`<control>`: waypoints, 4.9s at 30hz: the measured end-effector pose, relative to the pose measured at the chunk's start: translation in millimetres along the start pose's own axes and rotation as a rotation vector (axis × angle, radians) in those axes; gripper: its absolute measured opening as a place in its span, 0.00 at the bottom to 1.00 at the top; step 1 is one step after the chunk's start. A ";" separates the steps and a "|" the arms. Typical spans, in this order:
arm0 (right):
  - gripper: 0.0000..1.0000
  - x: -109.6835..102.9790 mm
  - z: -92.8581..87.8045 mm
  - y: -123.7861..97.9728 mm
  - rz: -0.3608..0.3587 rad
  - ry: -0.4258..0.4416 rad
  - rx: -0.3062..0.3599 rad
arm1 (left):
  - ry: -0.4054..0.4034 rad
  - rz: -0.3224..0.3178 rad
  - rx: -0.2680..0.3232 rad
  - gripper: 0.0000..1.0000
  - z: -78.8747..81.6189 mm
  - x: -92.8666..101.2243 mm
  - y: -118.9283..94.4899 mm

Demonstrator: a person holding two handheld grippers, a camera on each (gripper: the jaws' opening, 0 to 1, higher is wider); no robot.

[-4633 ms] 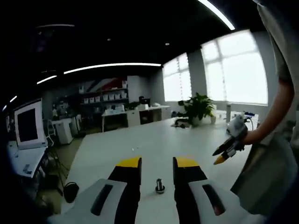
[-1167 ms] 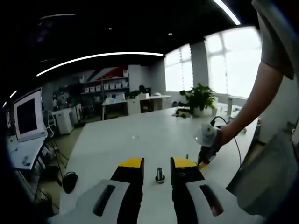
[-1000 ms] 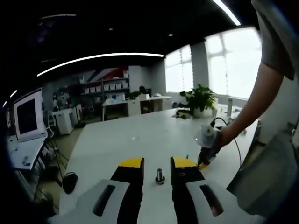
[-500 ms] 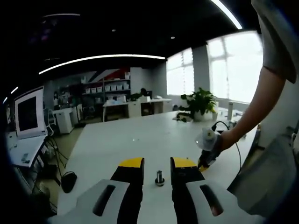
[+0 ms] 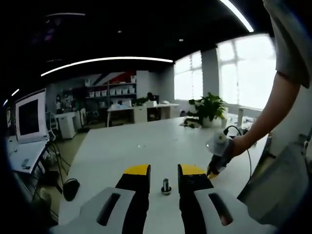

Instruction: Place the washer onto the threaded stud by aligning its center hole with the stud, sliding it down to the base, and recovering from edge contact or off-axis alignment until the washer reaches the visible bottom stop.

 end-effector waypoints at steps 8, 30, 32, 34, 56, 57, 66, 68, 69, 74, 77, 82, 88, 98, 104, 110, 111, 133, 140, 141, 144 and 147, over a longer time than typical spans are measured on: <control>0.13 -2.3 -3.0 -12.8 -0.004 0.032 0.039 | -0.010 0.008 0.006 0.20 0.2 -1.4 -1.5; 0.13 7.9 32.1 -55.2 -0.050 0.035 0.188 | -0.010 0.005 0.002 0.20 -0.7 -1.1 -2.3; 0.13 8.9 34.2 -54.4 -0.053 0.025 0.183 | -0.008 0.007 0.004 0.20 -0.3 -1.2 -2.3; 0.13 8.5 36.6 -54.4 -0.058 0.013 0.175 | -0.008 0.006 0.003 0.20 -0.5 -1.0 -2.3; 0.14 17.1 58.5 -36.7 -0.074 -0.031 0.102 | -0.008 0.002 -0.003 0.19 -1.6 -1.1 -2.4; 0.14 17.5 58.5 -36.5 -0.074 -0.028 0.101 | -0.009 0.002 -0.002 0.19 -1.6 -1.1 -2.5; 0.14 17.9 58.2 -32.3 -0.059 -0.016 0.076 | -0.015 -0.001 0.002 0.19 -1.7 -1.0 -3.1; 0.14 16.5 59.3 -31.9 -0.052 -0.013 0.071 | -0.018 -0.003 0.003 0.19 -1.8 -1.3 -3.0; 0.14 16.6 58.7 -30.7 -0.049 -0.014 0.063 | -0.018 -0.002 0.002 0.19 -1.9 -1.3 -3.0; 0.14 17.8 58.3 -29.0 -0.046 -0.015 0.051 | -0.020 -0.004 0.003 0.19 -2.0 -1.4 -2.7; 0.14 19.6 57.9 -26.2 -0.049 -0.016 0.043 | -0.022 -0.004 0.002 0.19 -2.4 -1.8 -2.5; 0.14 17.1 59.0 -23.4 -0.048 -0.024 0.042 | -0.024 -0.005 0.001 0.19 -2.4 -2.1 -2.6; 0.14 17.3 57.9 -20.3 -0.060 -0.042 0.033 | -0.025 -0.004 0.002 0.19 -2.4 -2.4 -3.0; 0.17 18.6 52.9 -21.4 -0.070 -0.035 0.045 | -0.036 -0.002 0.003 0.19 -2.6 -3.8 -3.2; 0.20 18.2 48.2 -25.2 -0.085 -0.025 0.058 | -0.032 -0.004 0.008 0.19 -2.2 -2.7 -4.0; 0.23 15.3 43.6 -31.3 -0.097 -0.016 0.084 | -0.042 -0.008 0.011 0.19 -1.9 -3.7 -3.8; 0.23 15.1 42.8 -32.2 -0.099 -0.014 0.085 | -0.041 -0.013 0.011 0.19 -2.0 -3.1 -3.6; 0.22 18.1 1.8 -30.4 -0.098 0.075 0.099 | -0.032 -0.009 -0.011 0.18 -4.2 -2.8 -2.1; 0.21 15.9 -0.6 -14.0 -0.082 0.055 0.067 | -0.021 -0.004 -0.021 0.18 -4.7 -2.1 -1.3; 0.20 16.0 -0.4 -13.0 -0.086 0.054 0.071 | -0.019 -0.004 -0.023 0.18 -4.8 -1.7 -1.2; 0.20 16.5 1.0 -7.7 -0.079 0.060 0.073 | -0.009 -0.001 -0.031 0.18 -5.5 -0.9 -1.0; 0.20 15.8 1.4 -4.8 -0.076 0.050 0.060 | -0.008 0.006 -0.034 0.18 -5.7 -1.9 -0.7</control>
Point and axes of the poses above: the point that each gripper's makers call its tool centre point, and the gripper's own axes: y roughly forward along the fingers, x roughly to its right, z roughly out of its top, the point moved 9 cm from there along -y, roughly backward along the fingers, and after that the axes turned 10 degrees about -x, right-handed, at the moved point
